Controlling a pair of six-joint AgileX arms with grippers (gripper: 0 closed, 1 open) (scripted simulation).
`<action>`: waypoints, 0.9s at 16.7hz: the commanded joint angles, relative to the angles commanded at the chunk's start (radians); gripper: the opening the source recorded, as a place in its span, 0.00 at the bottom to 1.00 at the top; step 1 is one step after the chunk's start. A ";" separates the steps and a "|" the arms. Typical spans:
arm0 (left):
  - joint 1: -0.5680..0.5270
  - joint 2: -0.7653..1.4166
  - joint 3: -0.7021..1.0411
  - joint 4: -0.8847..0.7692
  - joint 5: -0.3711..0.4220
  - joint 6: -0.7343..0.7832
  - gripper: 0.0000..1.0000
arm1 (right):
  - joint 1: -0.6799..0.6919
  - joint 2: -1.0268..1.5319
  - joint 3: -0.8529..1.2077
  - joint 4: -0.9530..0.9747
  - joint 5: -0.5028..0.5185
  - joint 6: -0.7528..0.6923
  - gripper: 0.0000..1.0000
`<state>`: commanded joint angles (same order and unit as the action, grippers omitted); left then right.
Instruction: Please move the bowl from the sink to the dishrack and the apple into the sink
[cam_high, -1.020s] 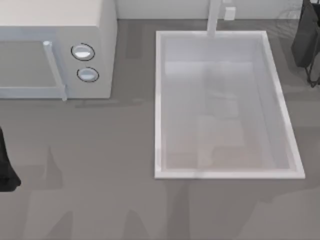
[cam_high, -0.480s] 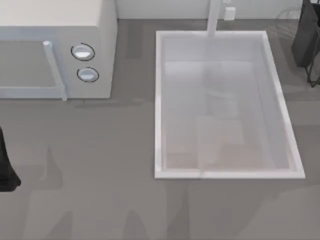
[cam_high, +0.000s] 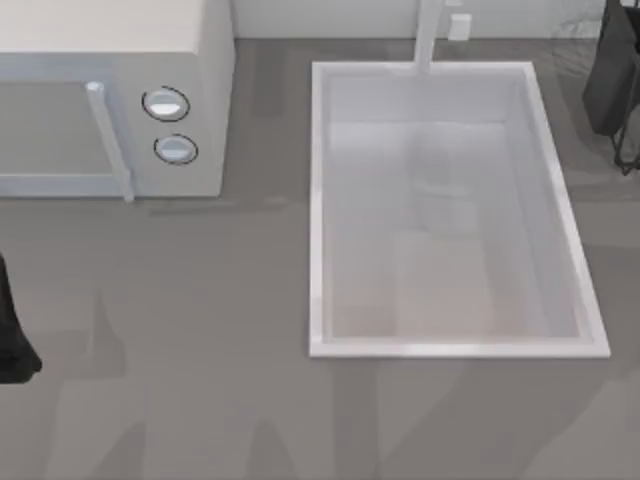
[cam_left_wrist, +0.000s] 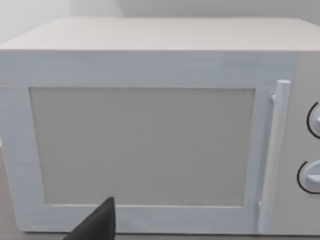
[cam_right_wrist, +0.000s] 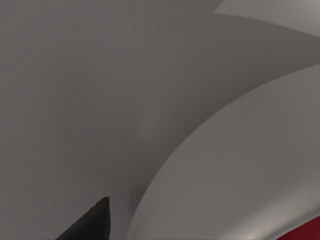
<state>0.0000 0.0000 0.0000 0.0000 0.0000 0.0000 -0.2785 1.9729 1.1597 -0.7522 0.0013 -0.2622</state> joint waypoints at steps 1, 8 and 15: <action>0.000 0.000 0.000 0.000 0.000 0.000 1.00 | 0.000 0.013 -0.017 0.028 0.000 0.000 1.00; 0.000 0.000 0.000 0.000 0.000 0.000 1.00 | 0.000 0.026 -0.033 0.054 0.000 0.000 0.85; 0.000 0.000 0.000 0.000 0.000 0.000 1.00 | 0.000 0.026 -0.033 0.054 0.000 0.000 0.32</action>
<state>0.0000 0.0000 0.0000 0.0000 0.0000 0.0000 -0.2787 1.9994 1.1266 -0.6979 0.0014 -0.2620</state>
